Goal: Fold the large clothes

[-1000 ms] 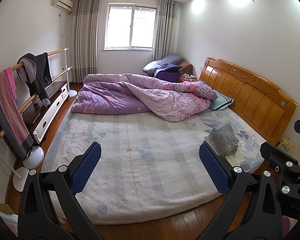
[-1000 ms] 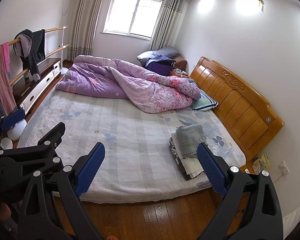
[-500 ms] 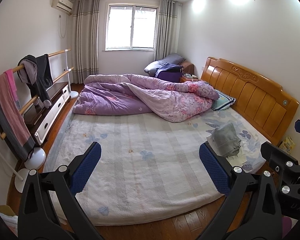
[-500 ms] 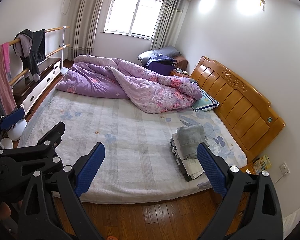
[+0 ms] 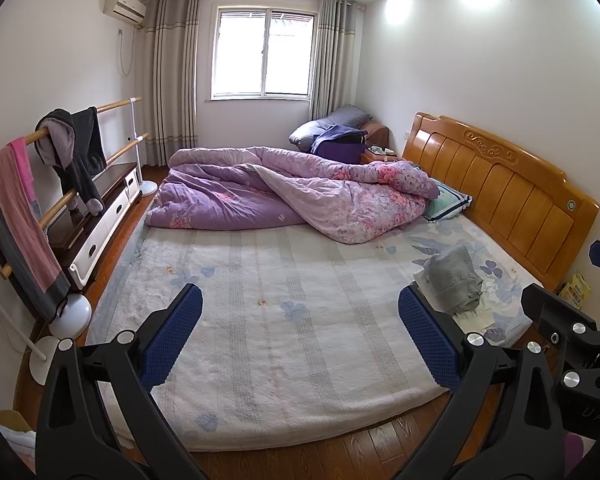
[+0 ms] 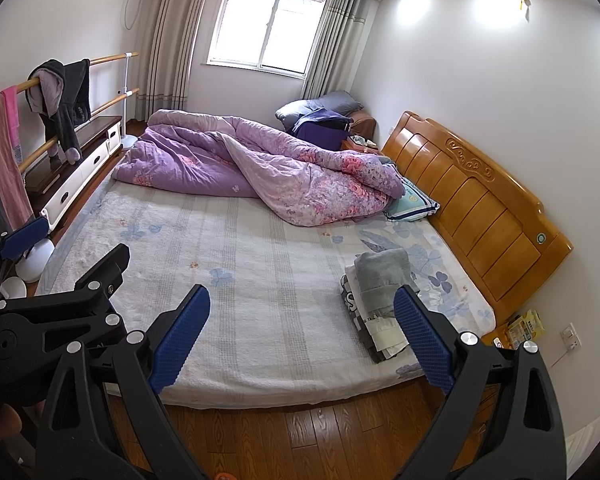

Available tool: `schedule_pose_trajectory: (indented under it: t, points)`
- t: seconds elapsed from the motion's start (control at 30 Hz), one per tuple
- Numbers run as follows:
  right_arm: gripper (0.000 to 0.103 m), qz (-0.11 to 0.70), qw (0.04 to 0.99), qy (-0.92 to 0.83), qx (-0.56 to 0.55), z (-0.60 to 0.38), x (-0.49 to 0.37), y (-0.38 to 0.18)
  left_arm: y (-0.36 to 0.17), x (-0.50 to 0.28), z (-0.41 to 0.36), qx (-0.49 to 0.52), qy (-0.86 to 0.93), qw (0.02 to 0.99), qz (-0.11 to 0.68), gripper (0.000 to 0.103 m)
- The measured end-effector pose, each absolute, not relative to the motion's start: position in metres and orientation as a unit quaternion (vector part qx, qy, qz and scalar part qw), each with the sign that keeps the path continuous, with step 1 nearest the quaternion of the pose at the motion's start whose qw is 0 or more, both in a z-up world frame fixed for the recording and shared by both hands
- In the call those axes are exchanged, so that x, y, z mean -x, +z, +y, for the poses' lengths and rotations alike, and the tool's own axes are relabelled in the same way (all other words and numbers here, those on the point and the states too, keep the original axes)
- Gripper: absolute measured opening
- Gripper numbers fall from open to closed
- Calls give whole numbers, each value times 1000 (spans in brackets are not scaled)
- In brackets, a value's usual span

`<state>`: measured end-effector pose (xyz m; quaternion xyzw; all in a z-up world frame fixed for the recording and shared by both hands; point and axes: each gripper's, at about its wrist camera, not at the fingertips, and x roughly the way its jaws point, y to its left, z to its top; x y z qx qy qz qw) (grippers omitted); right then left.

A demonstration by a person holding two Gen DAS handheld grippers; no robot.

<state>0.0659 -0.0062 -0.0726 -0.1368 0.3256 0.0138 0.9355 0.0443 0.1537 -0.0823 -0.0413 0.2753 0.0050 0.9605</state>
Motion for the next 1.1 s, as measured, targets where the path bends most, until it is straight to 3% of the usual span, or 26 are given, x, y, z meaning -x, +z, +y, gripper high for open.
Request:
schedule_pose_trajectory:
  t: [1.1]
  points:
    - [90,327,935,14,136,-10,-70,-71,-84,-48,161,39,3,960,278,99]
